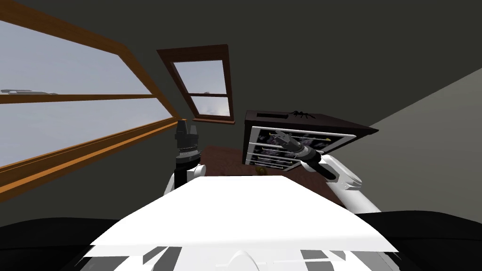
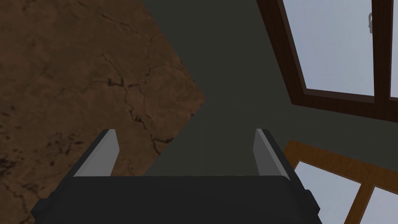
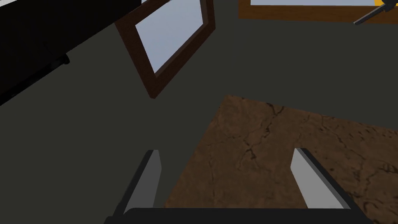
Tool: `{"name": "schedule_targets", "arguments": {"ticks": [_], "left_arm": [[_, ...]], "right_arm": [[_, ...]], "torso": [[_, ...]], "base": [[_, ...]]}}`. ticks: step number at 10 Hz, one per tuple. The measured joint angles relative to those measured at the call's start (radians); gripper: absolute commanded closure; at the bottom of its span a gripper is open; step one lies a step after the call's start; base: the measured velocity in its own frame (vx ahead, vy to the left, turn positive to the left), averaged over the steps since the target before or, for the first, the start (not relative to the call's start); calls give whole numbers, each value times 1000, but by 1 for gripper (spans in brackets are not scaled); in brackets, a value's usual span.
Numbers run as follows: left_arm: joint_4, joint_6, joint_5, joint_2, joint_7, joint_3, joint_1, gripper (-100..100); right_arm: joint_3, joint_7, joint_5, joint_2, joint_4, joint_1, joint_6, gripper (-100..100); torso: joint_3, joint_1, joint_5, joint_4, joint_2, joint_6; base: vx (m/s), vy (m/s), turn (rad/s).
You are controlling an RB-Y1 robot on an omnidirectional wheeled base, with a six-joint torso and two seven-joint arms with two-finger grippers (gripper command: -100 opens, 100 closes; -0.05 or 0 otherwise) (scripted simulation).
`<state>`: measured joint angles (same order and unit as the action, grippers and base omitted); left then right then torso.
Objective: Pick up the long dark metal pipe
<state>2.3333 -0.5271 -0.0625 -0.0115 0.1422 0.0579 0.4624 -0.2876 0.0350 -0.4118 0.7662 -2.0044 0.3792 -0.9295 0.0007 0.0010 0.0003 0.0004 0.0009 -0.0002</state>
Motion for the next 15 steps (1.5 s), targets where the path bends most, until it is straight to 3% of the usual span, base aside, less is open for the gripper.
{"name": "schedule_targets", "arguments": {"ticks": [6, 15], "left_arm": [[0, 0, 0, 0, 0, 0, 0, 0], [0, 0, 0, 0, 0, 0, 0, 0]], "right_arm": [[-85, -21, -90, 165, 110, 15, -71, -100], [-183, -35, -192, 410, 236, 44, -126, -100]], "torso": [[0, 1, 0, 0, 0, 0], [-1, 1, 0, 0, -2, 0]], "base": [[-18, 25, -26], [0, 23, -19]]}}
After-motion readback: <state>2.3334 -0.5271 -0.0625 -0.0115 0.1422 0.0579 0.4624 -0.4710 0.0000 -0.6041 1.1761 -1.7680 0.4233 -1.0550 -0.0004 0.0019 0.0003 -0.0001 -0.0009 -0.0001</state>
